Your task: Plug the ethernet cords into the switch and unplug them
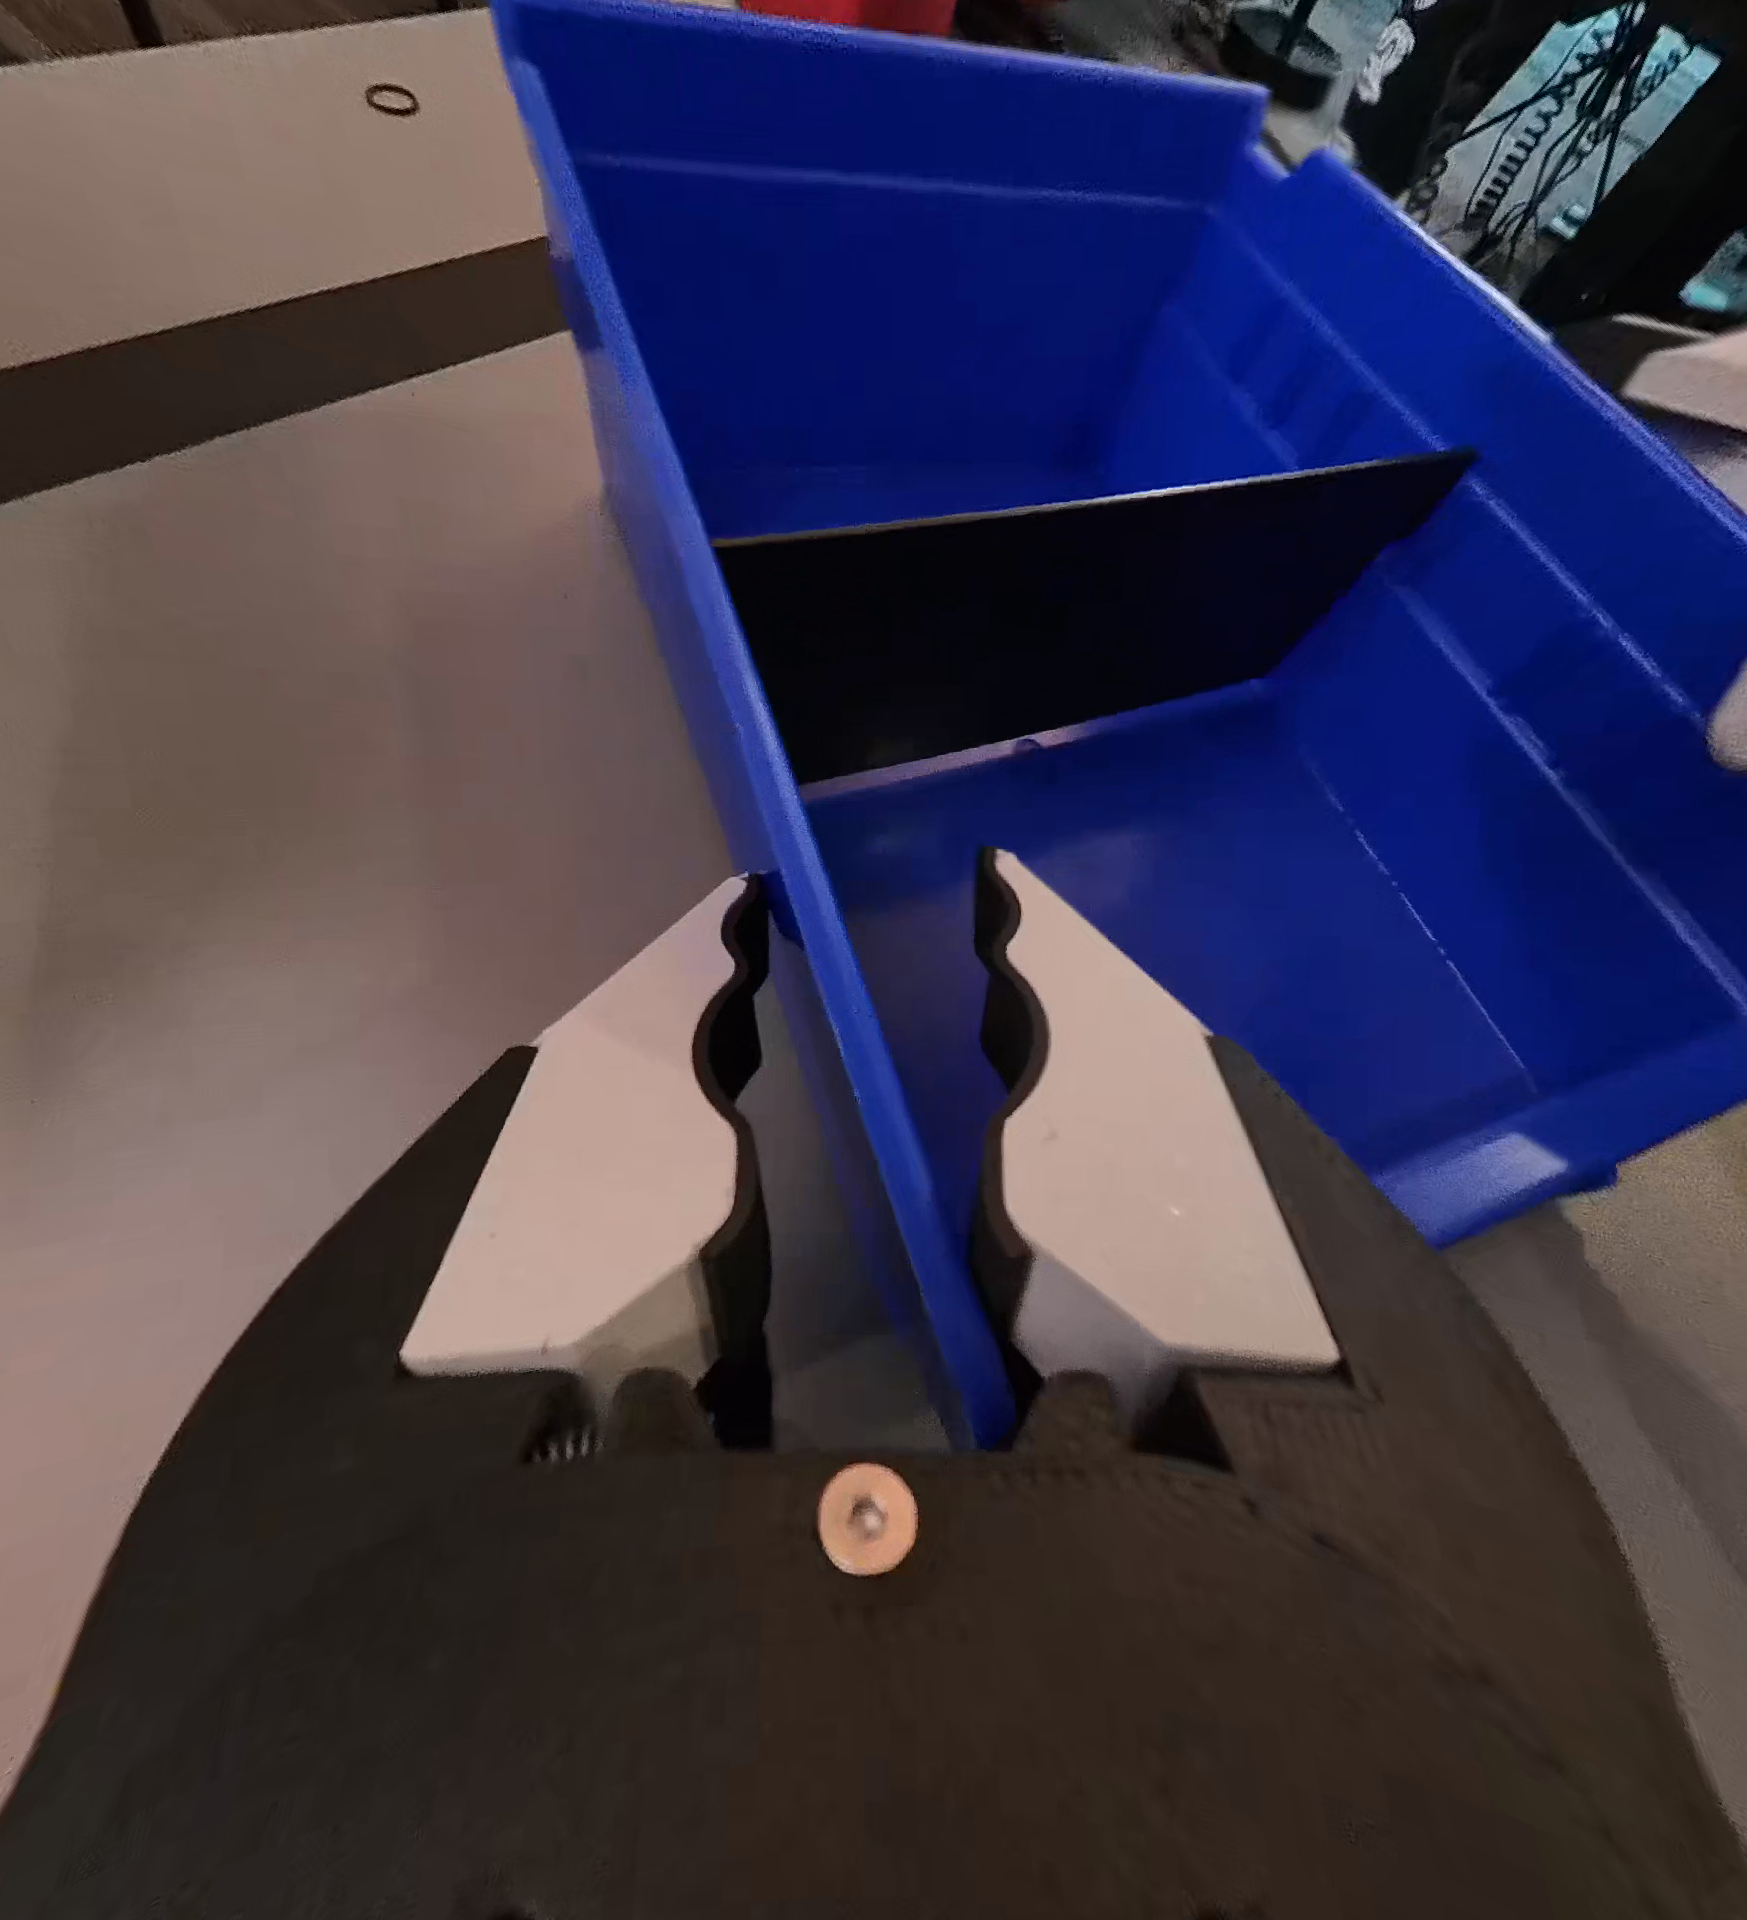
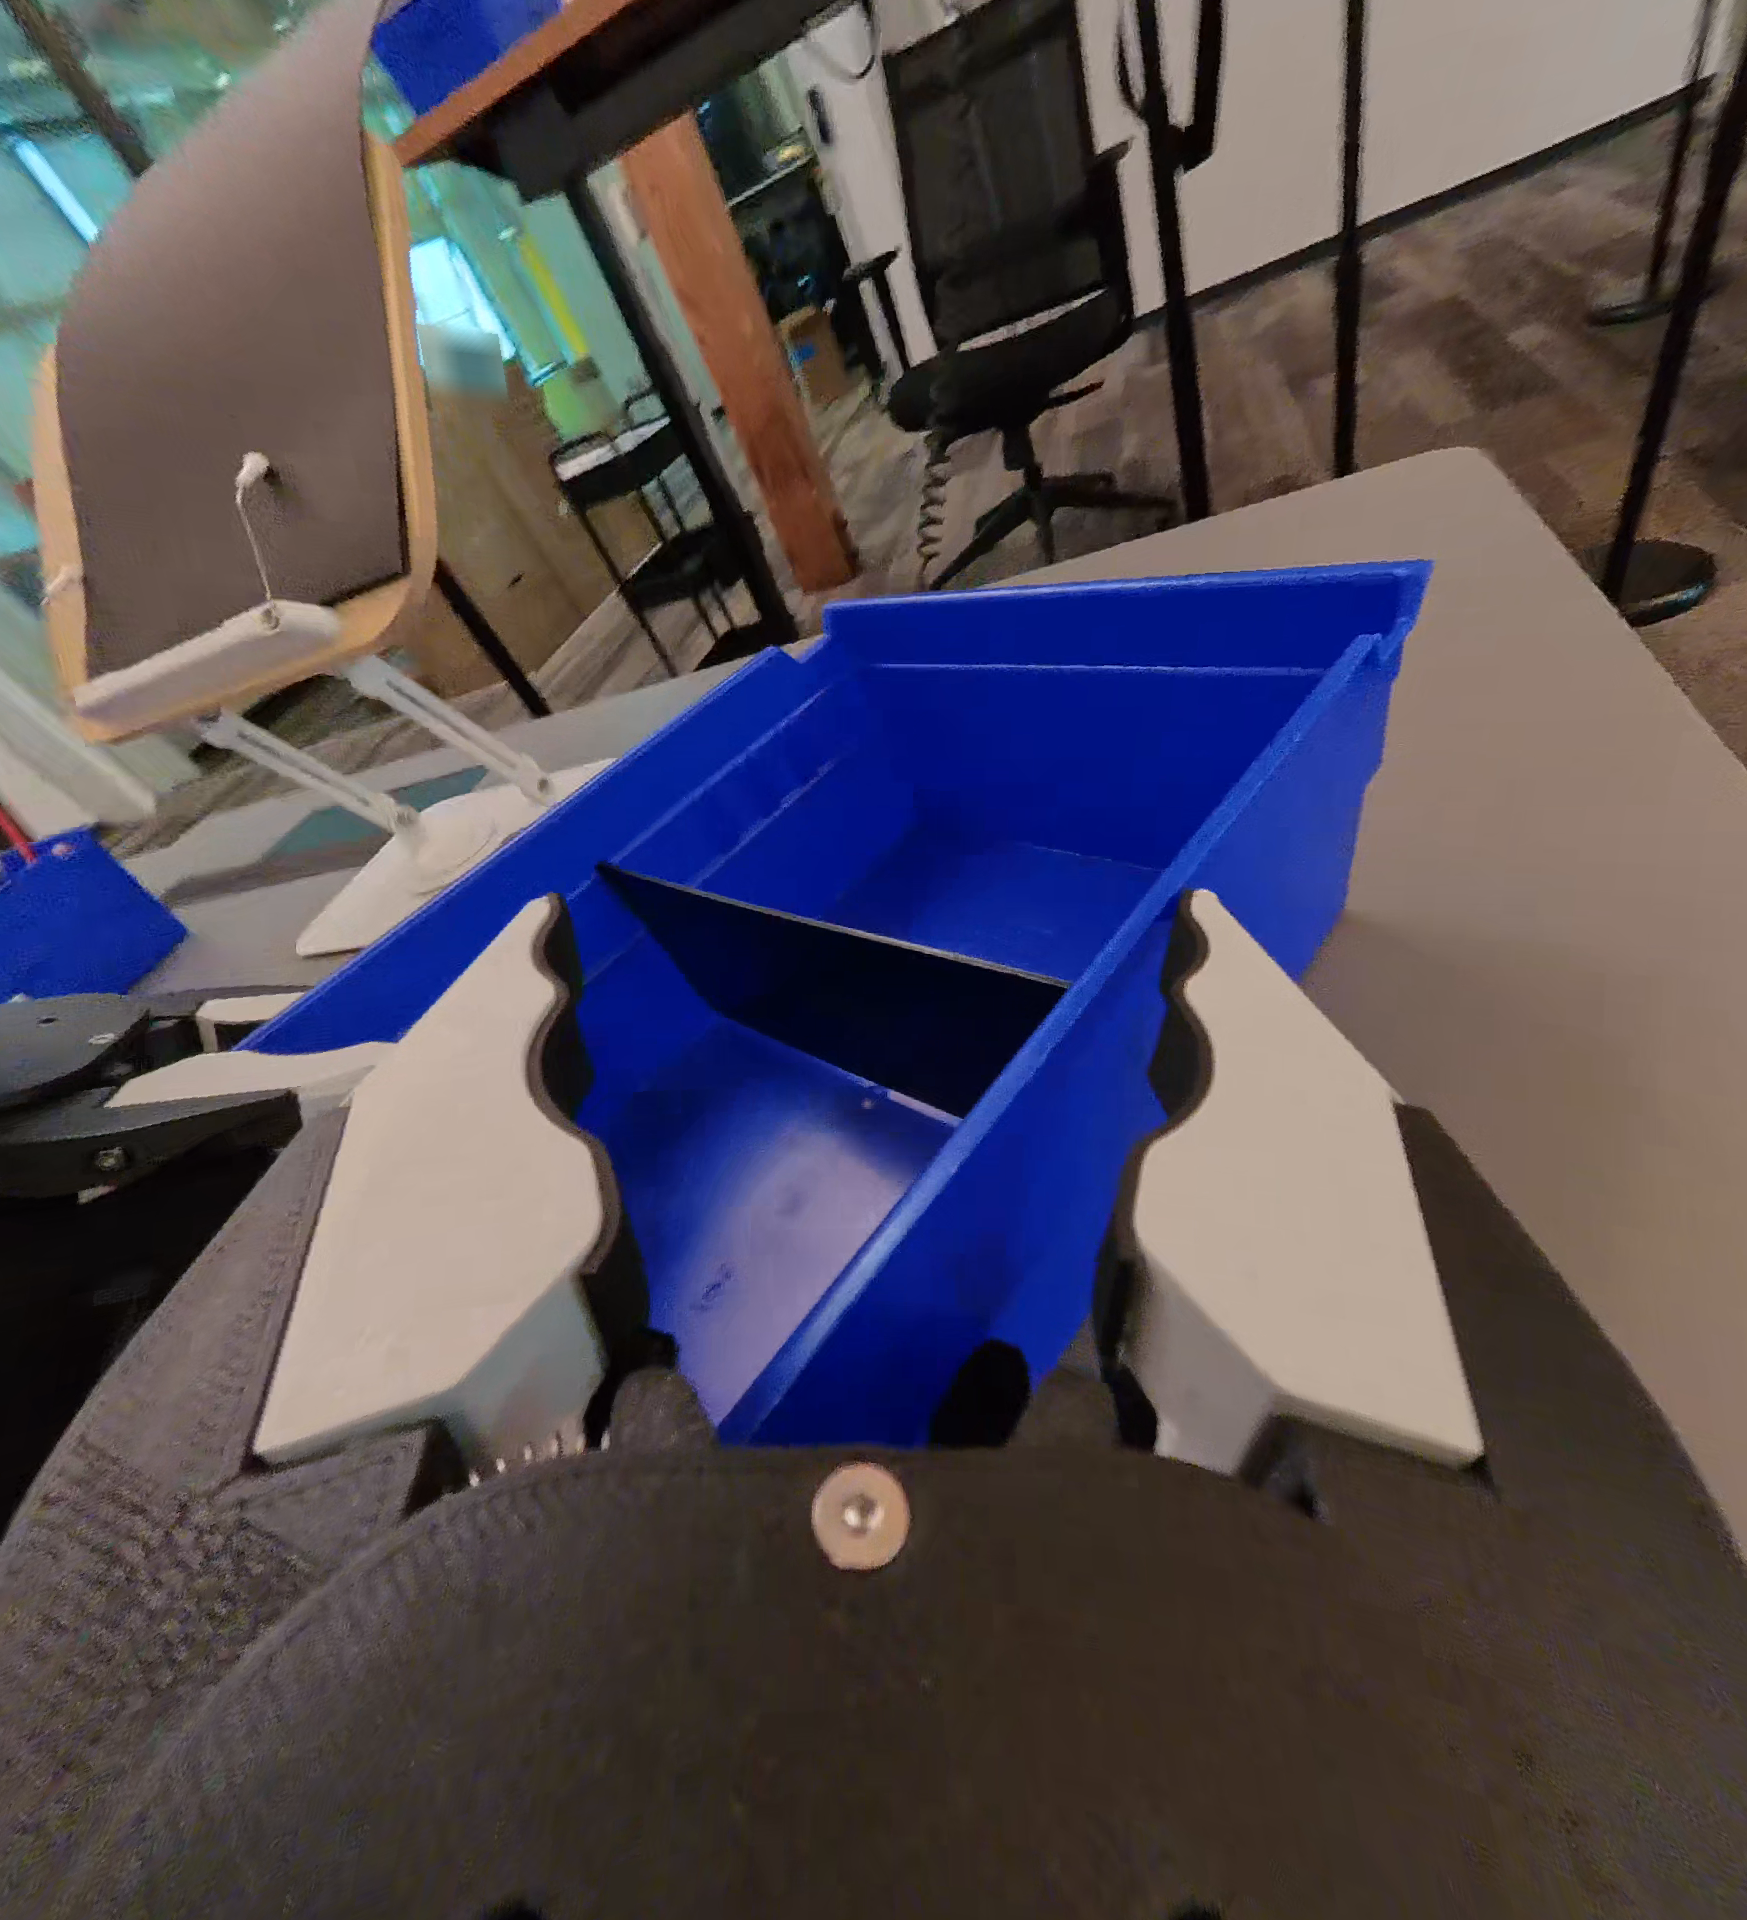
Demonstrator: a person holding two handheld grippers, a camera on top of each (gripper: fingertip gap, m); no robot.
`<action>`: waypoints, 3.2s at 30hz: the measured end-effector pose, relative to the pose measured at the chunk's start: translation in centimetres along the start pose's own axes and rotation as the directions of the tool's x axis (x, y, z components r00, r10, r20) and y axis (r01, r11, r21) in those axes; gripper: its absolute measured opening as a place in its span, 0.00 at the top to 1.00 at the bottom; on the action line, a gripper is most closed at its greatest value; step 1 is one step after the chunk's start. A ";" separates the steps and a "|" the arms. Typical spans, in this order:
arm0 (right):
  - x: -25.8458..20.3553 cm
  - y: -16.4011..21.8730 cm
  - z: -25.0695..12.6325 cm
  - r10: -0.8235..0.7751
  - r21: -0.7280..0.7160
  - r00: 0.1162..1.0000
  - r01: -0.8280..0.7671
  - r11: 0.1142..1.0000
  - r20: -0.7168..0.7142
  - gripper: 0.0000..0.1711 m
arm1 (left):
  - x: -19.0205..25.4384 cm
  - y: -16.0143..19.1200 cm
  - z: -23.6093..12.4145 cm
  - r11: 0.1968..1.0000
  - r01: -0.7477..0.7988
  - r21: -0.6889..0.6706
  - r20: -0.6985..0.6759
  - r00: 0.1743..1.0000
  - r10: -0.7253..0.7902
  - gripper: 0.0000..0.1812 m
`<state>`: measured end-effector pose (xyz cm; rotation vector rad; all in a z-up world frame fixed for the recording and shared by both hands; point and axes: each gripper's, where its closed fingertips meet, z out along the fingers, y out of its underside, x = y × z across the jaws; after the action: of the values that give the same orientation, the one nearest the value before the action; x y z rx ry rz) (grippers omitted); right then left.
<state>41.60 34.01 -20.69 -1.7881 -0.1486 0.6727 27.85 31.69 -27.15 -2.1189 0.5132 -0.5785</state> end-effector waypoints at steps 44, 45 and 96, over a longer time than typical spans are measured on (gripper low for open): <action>-3.8 -3.2 -2.3 -0.491 -0.191 0.859 0.463 0.865 -0.142 0.56 | 4.2 -4.6 -12.7 0.970 0.009 0.241 -0.364 0.928 0.082 0.64; -6.0 -2.7 -2.4 -0.513 -0.187 0.853 0.490 0.851 -0.098 0.56 | 3.5 -4.6 -14.7 0.962 -0.038 0.269 -0.339 0.932 0.132 0.64; -47.1 20.2 -2.1 -0.392 -0.190 0.539 0.736 0.650 0.746 0.69 | -49.4 -7.6 -53.0 0.979 -0.150 0.138 0.829 0.559 -0.031 0.87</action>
<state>-1.02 5.40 -21.60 -1.7106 -1.4874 0.7580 -41.11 29.42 -3.79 -1.8952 -0.0330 0.4450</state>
